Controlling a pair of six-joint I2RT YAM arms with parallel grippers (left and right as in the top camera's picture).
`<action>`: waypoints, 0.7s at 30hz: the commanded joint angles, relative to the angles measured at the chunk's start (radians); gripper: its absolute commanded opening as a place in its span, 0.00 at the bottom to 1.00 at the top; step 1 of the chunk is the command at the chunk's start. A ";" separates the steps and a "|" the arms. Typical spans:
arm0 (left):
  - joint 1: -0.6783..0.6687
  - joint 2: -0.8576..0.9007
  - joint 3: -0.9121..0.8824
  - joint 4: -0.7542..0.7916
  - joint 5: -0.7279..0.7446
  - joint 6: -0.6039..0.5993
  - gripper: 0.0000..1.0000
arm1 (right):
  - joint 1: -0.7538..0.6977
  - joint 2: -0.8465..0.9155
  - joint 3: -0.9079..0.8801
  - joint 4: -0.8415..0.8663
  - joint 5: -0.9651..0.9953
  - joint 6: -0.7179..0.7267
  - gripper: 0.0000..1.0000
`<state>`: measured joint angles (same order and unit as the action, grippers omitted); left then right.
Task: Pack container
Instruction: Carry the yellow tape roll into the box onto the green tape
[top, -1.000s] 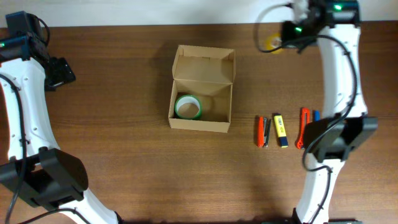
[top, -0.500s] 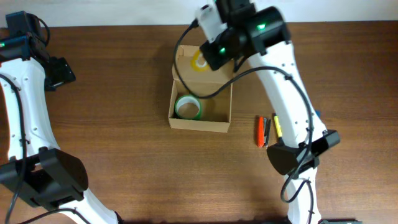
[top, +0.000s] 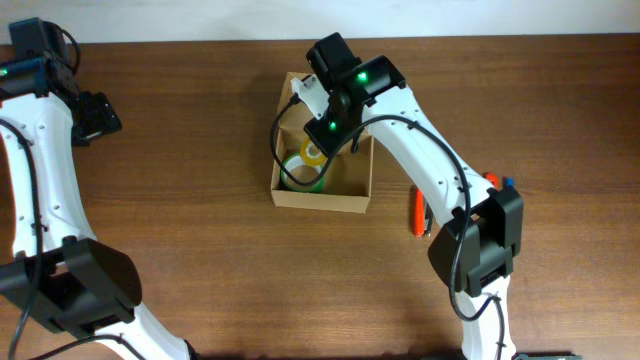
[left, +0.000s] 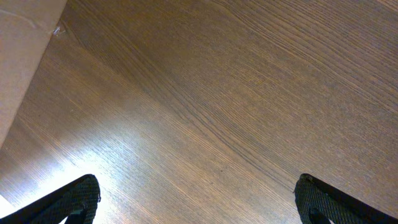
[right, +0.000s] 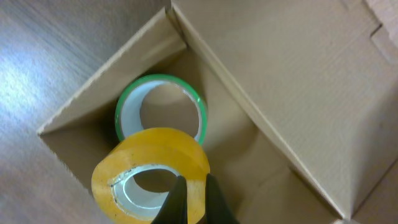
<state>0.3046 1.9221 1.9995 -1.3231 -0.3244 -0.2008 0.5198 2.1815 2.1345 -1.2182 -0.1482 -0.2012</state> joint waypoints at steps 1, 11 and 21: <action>0.006 -0.030 -0.005 0.000 0.004 0.016 1.00 | 0.003 0.051 -0.005 0.013 0.001 0.026 0.03; 0.006 -0.030 -0.005 0.000 0.004 0.016 1.00 | 0.005 0.118 -0.005 0.050 0.001 0.049 0.03; 0.006 -0.030 -0.005 0.000 0.004 0.016 1.00 | 0.011 0.167 -0.005 0.055 -0.037 0.053 0.04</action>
<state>0.3046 1.9221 1.9995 -1.3228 -0.3244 -0.2008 0.5201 2.3241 2.1330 -1.1656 -0.1593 -0.1570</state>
